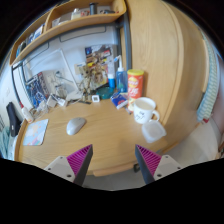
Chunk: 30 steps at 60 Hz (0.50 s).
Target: Arrange mouse
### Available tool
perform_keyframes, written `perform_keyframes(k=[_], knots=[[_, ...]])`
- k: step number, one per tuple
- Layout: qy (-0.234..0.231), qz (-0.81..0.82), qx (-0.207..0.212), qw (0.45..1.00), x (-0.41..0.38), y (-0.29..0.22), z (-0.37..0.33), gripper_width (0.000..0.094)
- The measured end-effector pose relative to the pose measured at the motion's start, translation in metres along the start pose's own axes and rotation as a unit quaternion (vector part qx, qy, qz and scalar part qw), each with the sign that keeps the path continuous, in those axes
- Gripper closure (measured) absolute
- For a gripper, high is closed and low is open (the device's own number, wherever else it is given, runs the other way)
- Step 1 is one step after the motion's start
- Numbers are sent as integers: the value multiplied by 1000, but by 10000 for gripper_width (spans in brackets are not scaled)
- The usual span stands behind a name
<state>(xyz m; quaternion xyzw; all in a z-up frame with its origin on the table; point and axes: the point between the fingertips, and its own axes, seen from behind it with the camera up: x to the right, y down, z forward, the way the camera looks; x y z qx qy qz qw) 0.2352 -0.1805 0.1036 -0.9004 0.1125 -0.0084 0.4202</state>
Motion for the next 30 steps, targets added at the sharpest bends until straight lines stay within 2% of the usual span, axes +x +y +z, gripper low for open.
perform_keyframes(k=[9,15,30], knots=[[-18,-6,-28,999,-65,30,55,75],[-26,-15,-25,999,-110,26,90,73],[-8,-38,-32,999,-173,8,180,67]])
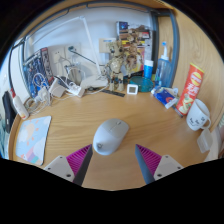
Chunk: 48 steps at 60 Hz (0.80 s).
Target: Arrange mouse
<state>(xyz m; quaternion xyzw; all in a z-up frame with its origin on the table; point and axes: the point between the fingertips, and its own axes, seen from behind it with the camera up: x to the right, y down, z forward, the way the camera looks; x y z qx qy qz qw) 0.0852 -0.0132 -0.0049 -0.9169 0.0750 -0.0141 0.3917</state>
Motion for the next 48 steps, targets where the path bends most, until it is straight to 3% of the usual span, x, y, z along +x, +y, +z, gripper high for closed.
perform_keyframes(k=[13,27,29,39,48], knots=[[14,-40,0,999,-23,-24,38,110],[-6,-91,14,996,-52,-52,63,283],[-9,-100,17,995,-56,-53,65,419],[-22,-115,26,993,-60,-55,68,485],[-54,-104,-1,993,-63,-54,67,601]])
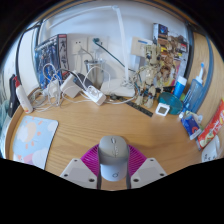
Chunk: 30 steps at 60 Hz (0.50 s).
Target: Arrange mouse
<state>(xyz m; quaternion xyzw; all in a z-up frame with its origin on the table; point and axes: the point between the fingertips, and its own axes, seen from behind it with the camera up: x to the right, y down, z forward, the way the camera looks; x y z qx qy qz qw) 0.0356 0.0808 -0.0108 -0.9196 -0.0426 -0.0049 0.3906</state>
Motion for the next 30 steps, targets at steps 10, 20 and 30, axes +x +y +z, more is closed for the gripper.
perform_keyframes(k=[10,20,30], knots=[[-18,0,-24,1000,1,0,-2,638],[2,19,-25,1000,-2,-25,-14,639],[15,49,71,996,-26,-142,-82,636]])
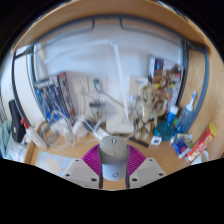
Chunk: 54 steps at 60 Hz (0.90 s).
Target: Arrange mouse
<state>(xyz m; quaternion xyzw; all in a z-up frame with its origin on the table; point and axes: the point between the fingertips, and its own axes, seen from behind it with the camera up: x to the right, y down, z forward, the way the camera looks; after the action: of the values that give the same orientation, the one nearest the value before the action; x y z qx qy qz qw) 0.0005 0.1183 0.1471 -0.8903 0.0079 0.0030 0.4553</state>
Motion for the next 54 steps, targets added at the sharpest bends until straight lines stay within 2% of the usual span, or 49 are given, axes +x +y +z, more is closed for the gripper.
perform_keyframes(k=[8,13,17,23,30,42,50,54], knots=[[-8,2,80,997,-55,-91,-51,636],[-12,-2,101,995,-97,-115,-70,637],[-13,-8,96,995,-133,-110,-69,638],[-28,-9,60,998,-187,-74,-52,639],[-32,-28,4,999,-235,-1,-15,640],[-26,-52,-97,994,-268,122,34,641],[-21,-51,-135,989,-270,169,43,636],[-14,-70,-127,989,-268,168,42,597]])
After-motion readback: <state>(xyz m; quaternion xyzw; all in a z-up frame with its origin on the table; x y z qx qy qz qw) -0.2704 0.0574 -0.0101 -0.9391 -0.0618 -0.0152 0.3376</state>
